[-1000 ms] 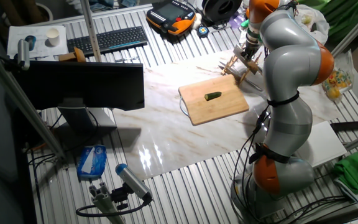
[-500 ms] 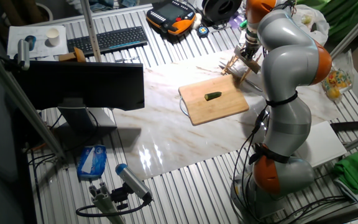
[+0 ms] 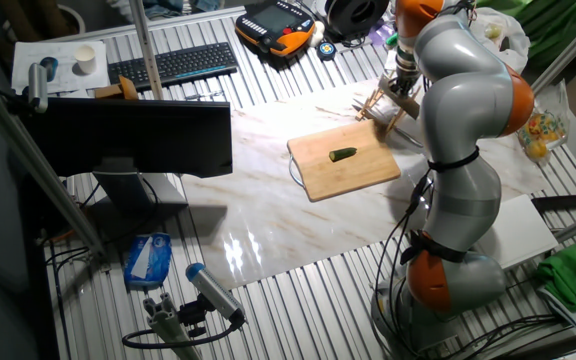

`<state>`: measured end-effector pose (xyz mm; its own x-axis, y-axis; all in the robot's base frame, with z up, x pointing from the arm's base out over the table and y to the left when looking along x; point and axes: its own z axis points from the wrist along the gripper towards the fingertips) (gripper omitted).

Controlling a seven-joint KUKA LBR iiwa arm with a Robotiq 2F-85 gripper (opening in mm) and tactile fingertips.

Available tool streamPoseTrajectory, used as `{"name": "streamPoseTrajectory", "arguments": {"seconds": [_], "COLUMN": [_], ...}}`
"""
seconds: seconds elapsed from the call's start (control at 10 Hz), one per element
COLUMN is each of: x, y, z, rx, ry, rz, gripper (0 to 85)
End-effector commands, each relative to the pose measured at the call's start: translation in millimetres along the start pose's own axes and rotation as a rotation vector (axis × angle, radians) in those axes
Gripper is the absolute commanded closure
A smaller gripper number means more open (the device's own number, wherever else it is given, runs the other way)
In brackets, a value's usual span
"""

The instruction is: Cut the cucumber into segments

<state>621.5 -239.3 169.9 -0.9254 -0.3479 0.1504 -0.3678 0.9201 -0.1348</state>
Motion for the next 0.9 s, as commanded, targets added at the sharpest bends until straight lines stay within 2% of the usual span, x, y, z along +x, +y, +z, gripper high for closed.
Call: {"name": "streamPoseTrajectory", "arguments": {"seconds": [0.0,0.3,0.8], "x": [1.7,12.5,13.4], "y": [-1.6,0.7,2.7], "z": [0.7,-1.2,-2.5], "rx": [-0.002,-0.003,-0.009], "ry": [0.002,0.006,0.008], "rz": [-0.002,0.004,0.017], "gripper": [84.3,84.3,84.3]}}
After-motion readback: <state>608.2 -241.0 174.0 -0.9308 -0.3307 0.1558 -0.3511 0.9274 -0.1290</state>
